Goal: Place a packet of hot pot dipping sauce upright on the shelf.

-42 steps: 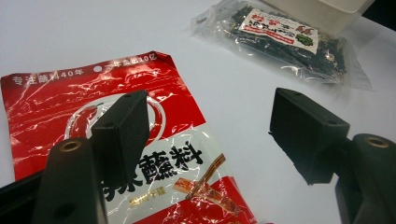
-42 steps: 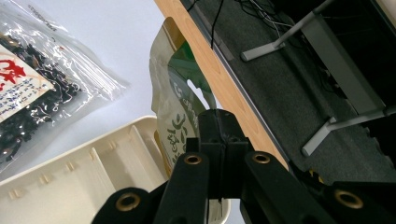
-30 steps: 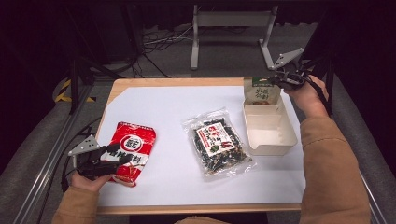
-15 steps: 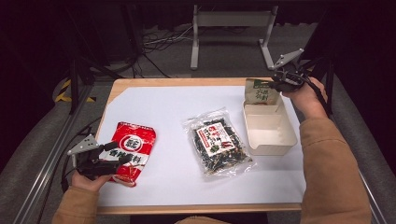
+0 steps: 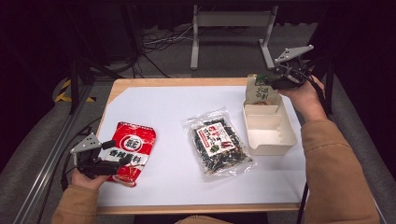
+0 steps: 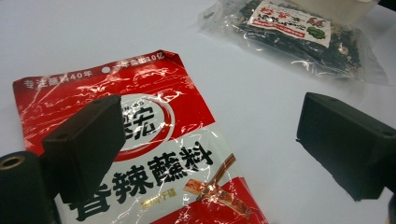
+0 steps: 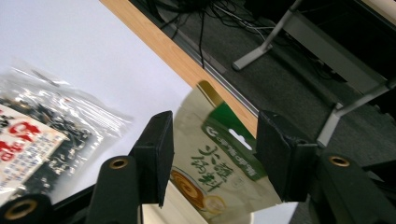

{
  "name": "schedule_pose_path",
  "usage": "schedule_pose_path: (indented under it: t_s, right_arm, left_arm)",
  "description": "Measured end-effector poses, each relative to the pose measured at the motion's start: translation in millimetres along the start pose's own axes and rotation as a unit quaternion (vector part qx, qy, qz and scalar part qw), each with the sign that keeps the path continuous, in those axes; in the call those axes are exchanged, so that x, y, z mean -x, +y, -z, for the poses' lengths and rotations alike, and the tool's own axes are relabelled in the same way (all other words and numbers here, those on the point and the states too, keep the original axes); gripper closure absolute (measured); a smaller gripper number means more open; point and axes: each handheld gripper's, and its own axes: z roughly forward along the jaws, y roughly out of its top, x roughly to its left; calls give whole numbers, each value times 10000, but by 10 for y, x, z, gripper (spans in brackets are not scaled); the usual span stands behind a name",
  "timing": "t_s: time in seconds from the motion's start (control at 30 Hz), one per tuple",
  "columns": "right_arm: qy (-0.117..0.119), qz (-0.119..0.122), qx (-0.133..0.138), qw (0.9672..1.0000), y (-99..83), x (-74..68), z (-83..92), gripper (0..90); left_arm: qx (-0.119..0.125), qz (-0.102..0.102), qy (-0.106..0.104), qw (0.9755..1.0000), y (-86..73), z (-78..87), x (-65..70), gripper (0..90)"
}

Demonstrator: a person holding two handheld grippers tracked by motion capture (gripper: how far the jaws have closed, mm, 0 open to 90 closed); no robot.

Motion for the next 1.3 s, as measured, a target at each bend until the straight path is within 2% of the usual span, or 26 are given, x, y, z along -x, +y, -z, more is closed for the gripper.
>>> schedule_pose_path:
  t_s: [0.13,0.17,0.27,0.37,0.47,0.67,0.9,1.13,1.2,1.3]
  right_arm:
    - [52,-67,105,9999,38,-59,60,466]
    - [196,-180,235,9994,68,-111,106,465]
    - [306,-227,324,9988,95,-167,142,465]
    - [400,-186,358,9984,122,-231,169,466]
    - [561,-166,452,9973,149,-334,207,465]
    - [721,-163,456,9962,145,-483,228,444]
    - [925,-113,583,9939,77,-675,291,440]
    - [1071,15,681,9919,40,-845,374,435]
    - [1120,67,689,9913,39,-894,395,432]
    - [1200,84,686,9904,35,-961,417,432]
  left_arm:
    - [-34,15,89,10000,-2,20,4,85]
    - [-46,15,122,9999,1,25,4,86]
    - [-100,14,233,9997,4,35,12,89]
    - [-136,23,305,9994,3,42,23,90]
    - [-142,-51,430,9990,2,59,30,90]
    - [-107,-55,538,9985,9,96,-5,93]
    - [-88,2,546,9985,6,104,-27,107]
    - [-143,188,697,9973,-5,88,-74,94]
    - [-192,283,831,9959,-14,75,-102,94]
    - [-283,406,913,9946,-40,43,-151,95]
